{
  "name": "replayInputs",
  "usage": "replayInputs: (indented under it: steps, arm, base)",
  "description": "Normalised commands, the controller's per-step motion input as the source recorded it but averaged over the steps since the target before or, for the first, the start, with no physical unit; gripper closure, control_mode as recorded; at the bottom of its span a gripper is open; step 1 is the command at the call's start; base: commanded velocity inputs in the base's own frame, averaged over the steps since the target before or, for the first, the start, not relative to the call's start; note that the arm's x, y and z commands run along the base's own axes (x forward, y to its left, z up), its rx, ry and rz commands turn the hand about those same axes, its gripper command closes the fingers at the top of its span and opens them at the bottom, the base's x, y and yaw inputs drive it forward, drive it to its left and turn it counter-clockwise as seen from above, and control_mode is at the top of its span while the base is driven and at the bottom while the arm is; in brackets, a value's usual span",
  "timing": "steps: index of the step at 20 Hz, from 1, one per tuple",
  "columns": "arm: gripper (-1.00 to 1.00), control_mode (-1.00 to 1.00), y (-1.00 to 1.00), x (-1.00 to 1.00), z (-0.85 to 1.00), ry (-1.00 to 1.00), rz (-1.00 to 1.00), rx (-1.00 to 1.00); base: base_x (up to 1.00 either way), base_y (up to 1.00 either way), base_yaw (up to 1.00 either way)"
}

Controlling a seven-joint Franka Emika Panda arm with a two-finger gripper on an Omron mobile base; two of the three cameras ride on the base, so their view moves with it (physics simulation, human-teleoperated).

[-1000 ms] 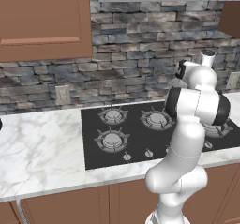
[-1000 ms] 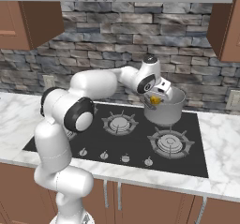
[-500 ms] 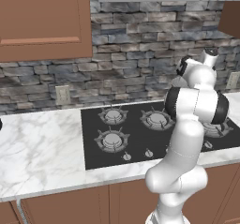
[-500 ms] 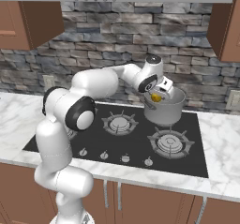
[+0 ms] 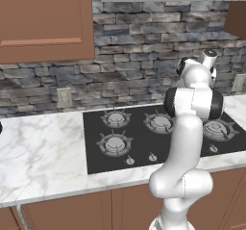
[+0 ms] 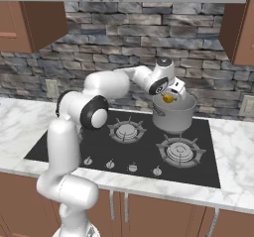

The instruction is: Turn on the burner for the pot on the stove. Wait thirty seconds for the pot to heat up. Then add the lemon to the pot.

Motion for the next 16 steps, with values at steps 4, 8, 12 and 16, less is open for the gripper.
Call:
replayInputs:
  steps: [4,8,12,16]
  arm:
    - [1.00,-1.00,-0.33,0.47,-0.33,0.06,0.00,0.00]
    - [1.00,-1.00,-0.38,0.33,-0.40,0.07,0.01,0.01]
    - [1.00,-1.00,-0.21,0.22,-0.48,0.11,0.04,0.04]
    - [1.00,-1.00,-0.07,0.22,-0.48,0.10,0.06,0.04]
  base:
    - [0.00,0.00,0.00]
    - [0.00,0.00,0.00]
    - [0.00,0.00,0.00]
    - [0.00,0.00,0.00]
